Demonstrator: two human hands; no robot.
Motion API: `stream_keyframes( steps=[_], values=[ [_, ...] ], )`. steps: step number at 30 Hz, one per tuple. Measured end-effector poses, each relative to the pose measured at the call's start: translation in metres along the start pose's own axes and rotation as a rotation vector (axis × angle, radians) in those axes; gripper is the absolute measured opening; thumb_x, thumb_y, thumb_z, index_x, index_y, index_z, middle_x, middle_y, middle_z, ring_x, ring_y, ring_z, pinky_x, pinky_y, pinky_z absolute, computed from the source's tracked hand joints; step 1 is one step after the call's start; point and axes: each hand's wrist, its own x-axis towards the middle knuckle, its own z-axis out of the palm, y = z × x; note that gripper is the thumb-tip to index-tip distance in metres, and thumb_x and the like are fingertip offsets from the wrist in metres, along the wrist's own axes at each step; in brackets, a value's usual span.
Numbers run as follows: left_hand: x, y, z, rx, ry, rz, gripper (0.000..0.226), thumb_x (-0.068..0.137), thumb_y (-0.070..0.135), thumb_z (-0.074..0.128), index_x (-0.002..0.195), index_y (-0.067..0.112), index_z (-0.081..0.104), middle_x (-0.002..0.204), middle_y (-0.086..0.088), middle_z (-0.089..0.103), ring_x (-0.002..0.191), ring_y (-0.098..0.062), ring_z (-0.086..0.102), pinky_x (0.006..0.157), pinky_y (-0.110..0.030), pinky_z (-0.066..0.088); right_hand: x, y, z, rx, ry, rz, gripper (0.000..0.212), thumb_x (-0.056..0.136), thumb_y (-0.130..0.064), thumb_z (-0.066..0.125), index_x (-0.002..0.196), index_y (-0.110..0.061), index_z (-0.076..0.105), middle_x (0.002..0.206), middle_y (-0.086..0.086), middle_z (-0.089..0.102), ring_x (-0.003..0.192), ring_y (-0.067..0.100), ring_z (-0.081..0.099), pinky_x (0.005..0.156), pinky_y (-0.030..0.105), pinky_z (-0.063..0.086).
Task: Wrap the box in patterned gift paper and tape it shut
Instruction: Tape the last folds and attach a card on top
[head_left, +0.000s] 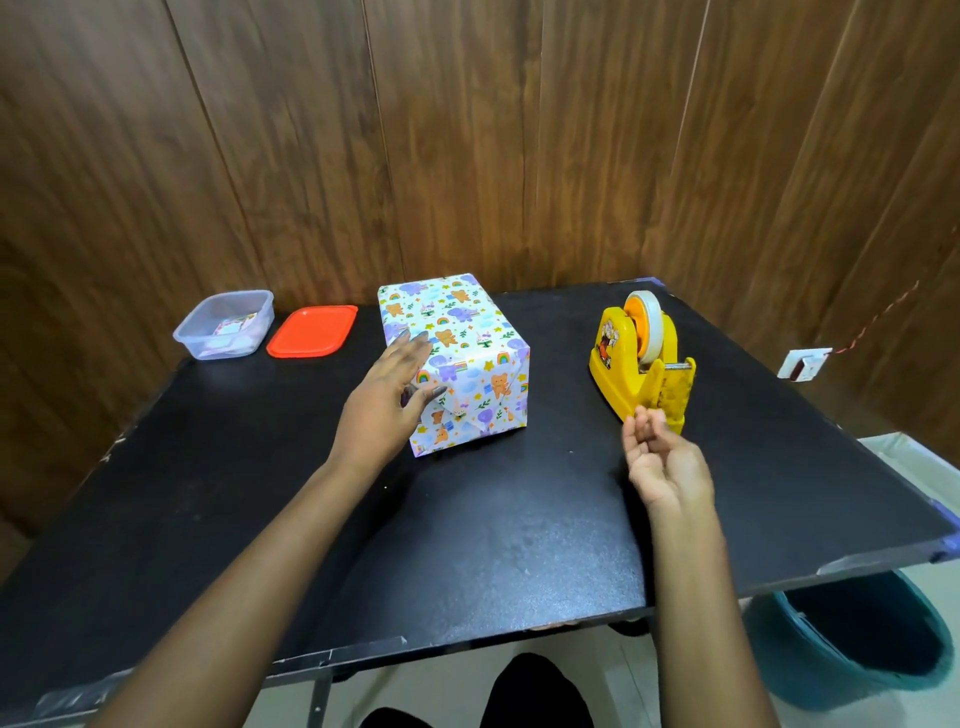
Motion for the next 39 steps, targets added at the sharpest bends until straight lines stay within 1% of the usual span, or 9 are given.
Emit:
stream_keyframes(
  steps=[5, 8, 11, 15, 21, 27, 31, 36, 39],
  values=[
    [-0.001, -0.002, 0.0, 0.078, -0.008, 0.026, 0.059, 0.085, 0.025, 0.067, 0.14, 0.02, 0.044, 0.147, 0.01, 0.038, 0.139, -0.003, 0.024, 0.108, -0.015, 0.021, -0.033, 0.057, 0.018, -0.334, -0.144, 0.154, 0.017, 0.093, 0.0, 0.047, 0.079, 0.0, 0.057, 0.051, 0.005, 0.063, 0.043, 0.007, 0.059, 0.046, 0.017, 0.051],
    [-0.003, -0.002, 0.002, 0.12, 0.016, 0.043, 0.058, 0.085, 0.024, 0.068, 0.138, 0.019, 0.046, 0.145, 0.008, 0.041, 0.138, -0.005, 0.028, 0.106, -0.013, 0.02, -0.043, 0.101, 0.034, -0.458, -0.196, 0.2, 0.016, 0.092, 0.001, 0.052, 0.077, 0.0, 0.06, 0.048, 0.002, 0.059, 0.039, 0.005, 0.052, 0.043, 0.016, 0.048],
    [-0.002, -0.003, 0.002, 0.145, 0.026, 0.068, 0.057, 0.085, 0.024, 0.068, 0.137, 0.019, 0.047, 0.144, 0.008, 0.042, 0.138, -0.006, 0.03, 0.105, -0.011, 0.02, -0.046, 0.132, 0.046, -0.496, -0.205, 0.179, 0.018, 0.092, 0.001, 0.052, 0.078, -0.001, 0.061, 0.047, 0.0, 0.055, 0.039, 0.004, 0.046, 0.043, 0.015, 0.043],
    [-0.001, -0.004, 0.003, 0.154, 0.021, 0.077, 0.055, 0.086, 0.021, 0.067, 0.137, 0.019, 0.047, 0.145, 0.008, 0.041, 0.137, -0.004, 0.027, 0.103, -0.004, 0.016, -0.046, 0.155, 0.049, -0.482, -0.178, 0.102, 0.017, 0.093, -0.001, 0.051, 0.081, -0.003, 0.063, 0.052, 0.0, 0.053, 0.041, 0.003, 0.042, 0.045, 0.014, 0.041],
    [-0.002, -0.001, 0.001, 0.158, 0.018, 0.068, 0.055, 0.086, 0.02, 0.066, 0.138, 0.02, 0.046, 0.145, 0.01, 0.041, 0.138, -0.002, 0.026, 0.102, -0.008, 0.019, -0.045, 0.168, 0.05, -0.399, -0.117, 0.022, 0.021, 0.093, -0.002, 0.052, 0.075, -0.007, 0.06, 0.052, 0.0, 0.051, 0.043, 0.004, 0.041, 0.047, 0.015, 0.042],
    [-0.001, -0.003, -0.001, 0.166, -0.006, 0.074, 0.055, 0.086, 0.021, 0.066, 0.138, 0.02, 0.046, 0.146, 0.008, 0.04, 0.138, -0.006, 0.028, 0.104, -0.008, 0.017, -0.039, 0.169, 0.062, -0.377, -0.068, 0.044, 0.02, 0.092, -0.001, 0.054, 0.073, -0.004, 0.058, 0.045, -0.001, 0.051, 0.036, 0.003, 0.04, 0.04, 0.015, 0.04],
    [0.001, -0.005, 0.0, 0.166, 0.016, 0.091, 0.055, 0.083, 0.025, 0.07, 0.134, 0.015, 0.051, 0.142, 0.004, 0.047, 0.136, -0.012, 0.035, 0.106, -0.015, 0.023, -0.035, 0.166, 0.07, -0.396, -0.042, 0.103, 0.02, 0.093, -0.001, 0.054, 0.073, -0.001, 0.058, 0.044, 0.001, 0.049, 0.031, 0.004, 0.039, 0.038, 0.017, 0.042],
    [0.003, -0.004, 0.003, 0.196, 0.051, 0.091, 0.059, 0.078, 0.031, 0.074, 0.13, 0.012, 0.055, 0.137, 0.0, 0.052, 0.133, -0.015, 0.041, 0.104, -0.018, 0.027, -0.031, 0.162, 0.064, -0.456, -0.033, 0.197, 0.026, 0.094, -0.013, 0.056, 0.07, -0.004, 0.054, 0.034, -0.001, 0.045, 0.026, 0.006, 0.038, 0.038, 0.021, 0.049],
    [0.003, 0.0, 0.005, 0.22, 0.075, 0.109, 0.059, 0.076, 0.031, 0.076, 0.127, 0.01, 0.057, 0.134, -0.001, 0.055, 0.129, -0.017, 0.045, 0.096, -0.028, 0.041, -0.029, 0.165, 0.057, -0.553, -0.024, 0.198, 0.03, 0.092, -0.025, 0.059, 0.071, -0.006, 0.052, 0.034, 0.002, 0.044, 0.026, 0.008, 0.038, 0.038, 0.023, 0.05]
  ],
)
